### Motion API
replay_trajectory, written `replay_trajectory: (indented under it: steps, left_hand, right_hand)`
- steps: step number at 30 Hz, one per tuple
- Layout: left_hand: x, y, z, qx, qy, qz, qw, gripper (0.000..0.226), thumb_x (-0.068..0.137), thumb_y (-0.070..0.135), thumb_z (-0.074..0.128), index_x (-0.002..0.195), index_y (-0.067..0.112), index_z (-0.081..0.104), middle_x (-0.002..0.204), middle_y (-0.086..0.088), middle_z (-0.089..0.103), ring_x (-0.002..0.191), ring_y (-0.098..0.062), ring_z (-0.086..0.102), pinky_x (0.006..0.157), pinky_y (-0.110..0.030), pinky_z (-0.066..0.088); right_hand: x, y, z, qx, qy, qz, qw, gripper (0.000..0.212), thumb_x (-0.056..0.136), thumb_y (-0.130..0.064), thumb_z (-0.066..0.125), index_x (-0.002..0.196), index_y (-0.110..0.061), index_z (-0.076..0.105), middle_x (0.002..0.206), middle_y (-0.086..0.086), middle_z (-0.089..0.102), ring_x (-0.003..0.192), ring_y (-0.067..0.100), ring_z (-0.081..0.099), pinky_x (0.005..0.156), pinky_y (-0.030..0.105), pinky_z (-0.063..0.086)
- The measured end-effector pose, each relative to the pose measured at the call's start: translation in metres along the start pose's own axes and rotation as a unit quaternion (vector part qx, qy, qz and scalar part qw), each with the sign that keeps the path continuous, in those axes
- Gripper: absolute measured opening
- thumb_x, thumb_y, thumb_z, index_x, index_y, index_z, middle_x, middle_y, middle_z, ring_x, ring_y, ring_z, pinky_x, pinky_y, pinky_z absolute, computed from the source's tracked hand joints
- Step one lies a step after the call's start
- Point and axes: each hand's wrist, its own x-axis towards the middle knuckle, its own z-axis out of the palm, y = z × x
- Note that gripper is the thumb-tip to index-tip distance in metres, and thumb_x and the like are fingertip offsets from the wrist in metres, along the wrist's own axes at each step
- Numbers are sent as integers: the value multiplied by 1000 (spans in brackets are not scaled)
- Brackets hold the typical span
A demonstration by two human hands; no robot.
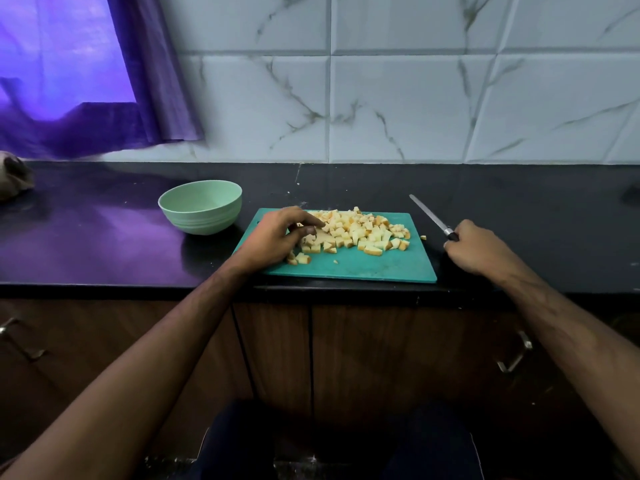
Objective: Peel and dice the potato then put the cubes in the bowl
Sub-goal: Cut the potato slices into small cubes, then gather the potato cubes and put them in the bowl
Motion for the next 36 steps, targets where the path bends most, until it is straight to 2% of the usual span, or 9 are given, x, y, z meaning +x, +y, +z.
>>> replay_trajectory:
  steps: [5,8,14,22,24,27,29,32,36]
  left_hand:
    - [0,-3,-2,52,28,20,998,8,97,18,67,100,21,74,94,8,62,85,3,58,77,-27,48]
    - [3,-8,-1,79,47,4,996,10,96,29,62,100,27,71,96,14,58,85,-2,59,83,-41,51]
    - [4,-9,2,118,27,-60,991,7,97,32,65,101,36,69,104,15,55,102,-12,58,90,-43,32]
    - [5,-13,-4,-14,8,-133,991,27,106,30,51,128,20,62,125,5,56,121,-13,54,105,-37,40]
    - [5,-11,-4,-45,-5,-143,989,30,108,32,46,133,19,58,130,1,57,123,-12,52,110,-40,41]
    - [7,-11,-2,-80,-9,-174,982,36,109,39,42,137,21,55,131,5,58,121,-5,53,105,-28,42]
    - [8,-18,0,-93,-18,-191,977,37,107,47,40,136,29,55,127,16,58,117,8,51,99,-17,40]
    - [9,-21,-2,-120,-35,-223,967,41,102,61,40,135,40,53,130,26,56,125,11,47,103,-19,35]
    - [12,-16,-4,-160,-15,-258,953,46,104,47,42,144,26,48,142,18,52,135,6,43,109,-14,34]
  right_hand:
    - [3,-3,1,9,24,-6,1000,26,95,-13,55,119,-2,54,112,16,59,88,28,58,70,35,45]
    - [0,-6,1,-7,30,-7,1000,30,94,-13,58,123,-3,54,112,15,57,82,22,57,64,33,45]
    - [-9,-10,3,-99,60,-10,993,43,97,-24,60,136,-9,47,134,14,49,113,31,55,87,44,50]
    - [4,-9,19,-202,112,-231,945,44,101,-25,51,145,-18,47,145,9,44,129,30,42,105,49,41]
    - [14,-11,27,-200,113,-260,938,38,101,-17,51,139,-17,53,150,13,44,129,31,46,105,50,43]
    - [29,-9,33,-144,81,-269,949,34,100,-9,51,132,-19,57,158,16,36,130,32,49,102,47,48]
    - [43,-6,33,-131,68,-282,948,32,98,-7,52,127,-20,57,151,15,43,125,31,51,96,46,51]
    - [57,-10,19,-55,18,-291,955,28,94,-3,57,114,-21,63,113,1,60,98,16,60,81,39,52]
    - [73,-27,1,27,-33,-239,970,30,89,2,61,111,-17,68,94,-4,56,82,5,58,73,19,47]
